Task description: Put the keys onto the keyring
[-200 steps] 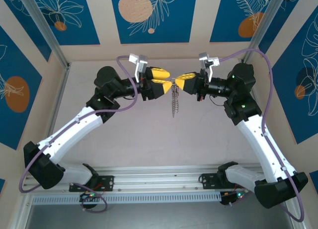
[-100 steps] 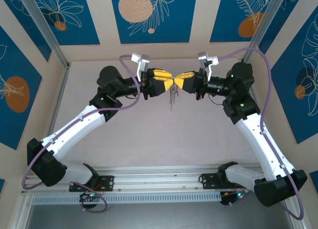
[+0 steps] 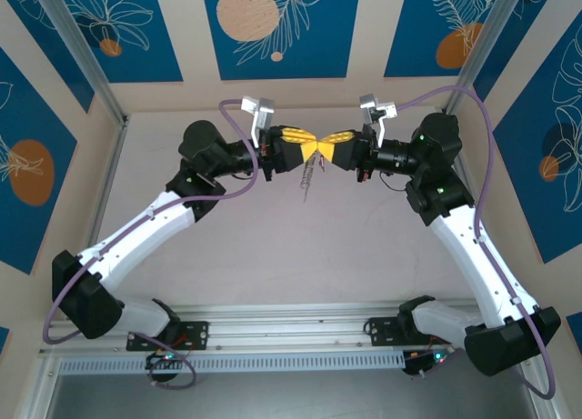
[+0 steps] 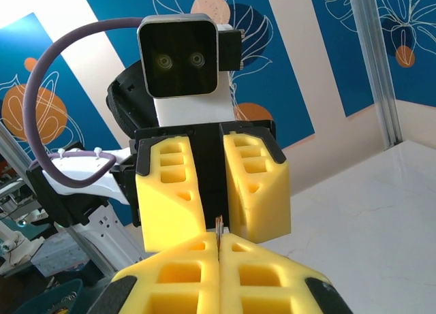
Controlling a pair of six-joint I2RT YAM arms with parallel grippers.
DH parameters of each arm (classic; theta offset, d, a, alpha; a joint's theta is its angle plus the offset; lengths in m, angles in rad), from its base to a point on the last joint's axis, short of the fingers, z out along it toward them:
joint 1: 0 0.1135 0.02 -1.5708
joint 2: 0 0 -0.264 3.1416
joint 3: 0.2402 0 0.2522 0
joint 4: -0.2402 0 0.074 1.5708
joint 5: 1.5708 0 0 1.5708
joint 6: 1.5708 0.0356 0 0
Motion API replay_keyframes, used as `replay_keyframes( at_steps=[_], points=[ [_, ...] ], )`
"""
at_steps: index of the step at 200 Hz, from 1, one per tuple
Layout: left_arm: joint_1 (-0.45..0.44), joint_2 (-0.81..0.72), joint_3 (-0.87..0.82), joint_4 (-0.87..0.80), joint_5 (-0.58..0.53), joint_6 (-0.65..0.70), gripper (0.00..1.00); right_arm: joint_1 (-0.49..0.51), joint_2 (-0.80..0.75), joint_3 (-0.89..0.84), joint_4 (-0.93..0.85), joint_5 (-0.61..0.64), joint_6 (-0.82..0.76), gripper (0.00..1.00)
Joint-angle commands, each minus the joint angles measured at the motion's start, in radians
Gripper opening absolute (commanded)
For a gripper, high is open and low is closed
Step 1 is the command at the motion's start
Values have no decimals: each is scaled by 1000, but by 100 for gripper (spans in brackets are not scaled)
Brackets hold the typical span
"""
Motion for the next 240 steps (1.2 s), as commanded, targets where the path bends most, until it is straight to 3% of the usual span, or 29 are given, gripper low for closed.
replay_keyframes(
  at_steps=[1, 14, 39, 64, 107, 133, 145, 186, 240],
  points=[
    [-3, 3, 19, 31, 30, -7, 24, 10, -3, -6, 17, 4, 8, 0],
    [-3, -3, 12, 32, 30, -6, 22, 10, -2, -4, 17, 5, 7, 0],
    [-3, -12, 2, 35, 37, -2, 7, 10, -1, -4, 17, 10, 8, 0],
    [-6, -21, -9, 41, 36, -2, 0, 10, 1, -5, 18, 20, 12, 0],
    [-11, -32, -23, 46, 13, 1, 0, 10, 5, -5, 31, 31, 31, 0],
    [-11, -52, -42, 38, -66, 3, 0, -15, -13, -14, 28, 60, 43, 29],
    [-11, -63, -52, 38, -100, 4, 0, -37, -30, -28, 31, 67, 54, 37],
    [-11, -92, -75, 50, -151, 3, 0, -86, -101, -128, 70, 98, 112, 43],
    [-11, -90, -84, 77, -134, -1, 0, -64, -124, -242, 172, 131, 175, 46]
  ],
)
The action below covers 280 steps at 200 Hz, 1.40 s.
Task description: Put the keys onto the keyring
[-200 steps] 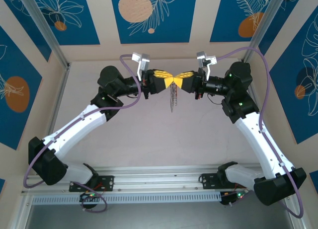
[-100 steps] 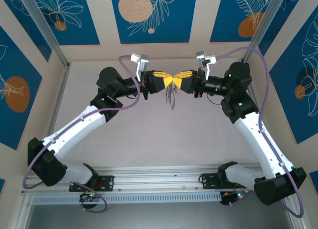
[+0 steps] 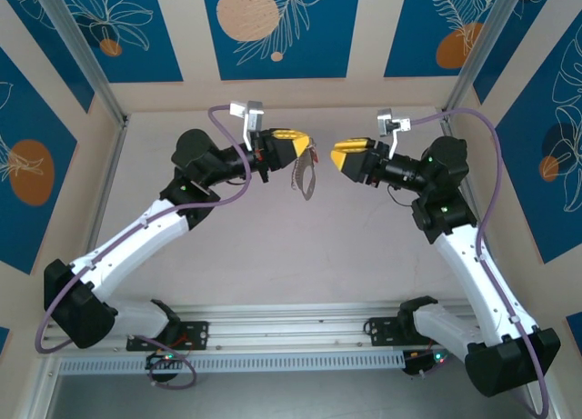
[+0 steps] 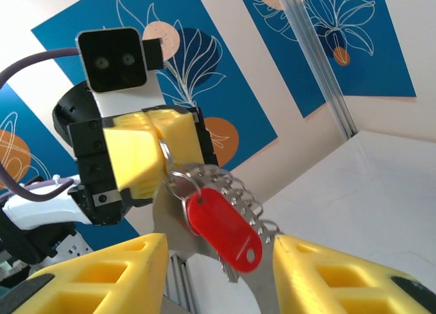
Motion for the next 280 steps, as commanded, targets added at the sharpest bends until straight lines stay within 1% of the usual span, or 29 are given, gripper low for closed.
replay_keyframes(
  at_steps=[1, 25, 63, 112, 123, 135, 168, 186, 236, 280],
  points=[
    [-5, -22, -8, 59, 0, 2, 0, 18, -3, -28, 62, 29, 38, 46],
    [-5, -16, -2, 63, 9, -4, 0, 57, 21, -28, 79, 30, 29, 48],
    [-6, -12, 2, 71, 19, -9, 0, 136, 52, 1, 36, 67, -34, 50],
    [-6, -15, -1, 76, 35, -16, 0, 166, 101, 34, 33, 86, -47, 49],
    [-6, -17, -2, 73, 35, -16, 0, 175, 112, 44, 31, 85, -52, 45],
    [-6, -19, -3, 74, 34, -13, 0, 189, 121, 56, 21, 84, -64, 38],
    [-6, -18, -5, 77, 32, -16, 0, 225, 133, 76, -16, 85, -108, 9],
    [-6, -18, -5, 80, 31, -17, 0, 237, 134, 77, -27, 83, -120, 0],
    [-8, -16, -4, 87, 28, -20, 0, 260, 143, 83, -54, 84, -147, 0],
    [-10, -12, -2, 91, 25, -22, 0, 310, 166, 119, -128, 85, -206, 0]
  ],
)
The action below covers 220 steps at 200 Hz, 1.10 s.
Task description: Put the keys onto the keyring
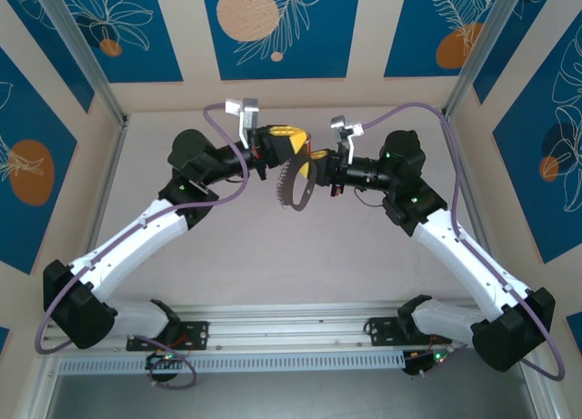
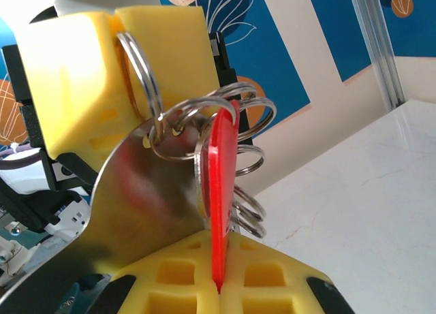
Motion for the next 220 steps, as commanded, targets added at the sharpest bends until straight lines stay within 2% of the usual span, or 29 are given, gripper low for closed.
replay_keyframes(
  at_steps=[1, 47, 72, 89, 160, 220],
  points=[
    [-14, -10, -2, 51, 29, -10, 0, 51, 23, 46, -66, -17, -62, 0],
    [-17, -9, -2, 50, 27, -8, 0, 65, 18, 70, -156, 3, -122, 0],
    [-19, -11, -2, 50, 27, -6, 0, 28, -22, 55, -186, 24, -127, 32],
    [-19, -12, -2, 49, 29, -6, 0, -21, -64, 28, -197, 18, -120, 40],
    [-20, -12, -1, 49, 34, -3, 0, -213, -202, -39, -203, -59, -70, 39],
    [-24, -15, -2, 47, 38, -3, 0, -222, -181, 5, -73, -96, 36, 39]
  ],
)
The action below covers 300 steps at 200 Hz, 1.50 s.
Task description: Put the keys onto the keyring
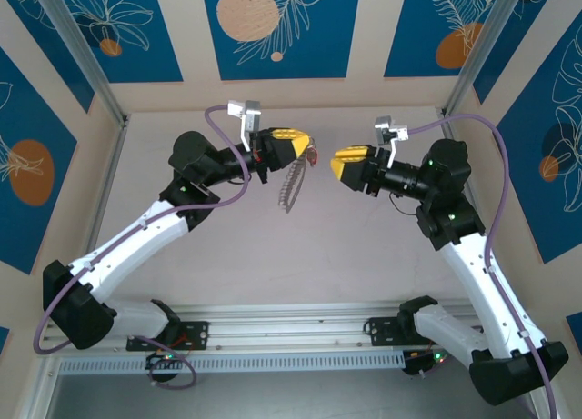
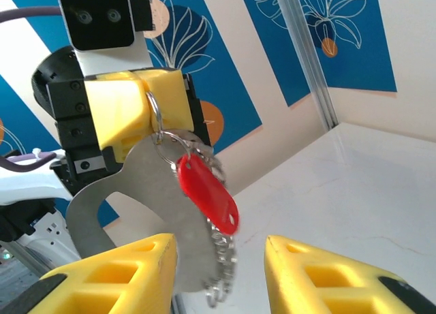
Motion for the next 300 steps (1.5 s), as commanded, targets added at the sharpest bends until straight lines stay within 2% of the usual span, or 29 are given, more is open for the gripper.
replay_keyframes(
  at_steps=[1, 91, 179, 223, 267, 300],
  points=[
    [-7, -11, -3, 40, 21, -1, 0, 3, 15, 29, 77, -40, 65, 39],
    [-15, -9, 3, 43, 25, 2, 0, 79, 110, 87, 145, -32, 82, 38],
    [-18, -7, 1, 46, 27, 2, 0, 103, 137, 90, 177, -58, 91, 28],
    [-20, -4, 1, 46, 27, 1, 0, 105, 128, 89, 190, -60, 98, 27],
    [-24, 0, 3, 49, 25, 2, 0, 118, 144, 92, 209, -71, 108, 9],
    [-26, 3, 4, 52, 25, 0, 0, 135, 155, 87, 209, -73, 102, 0]
  ],
)
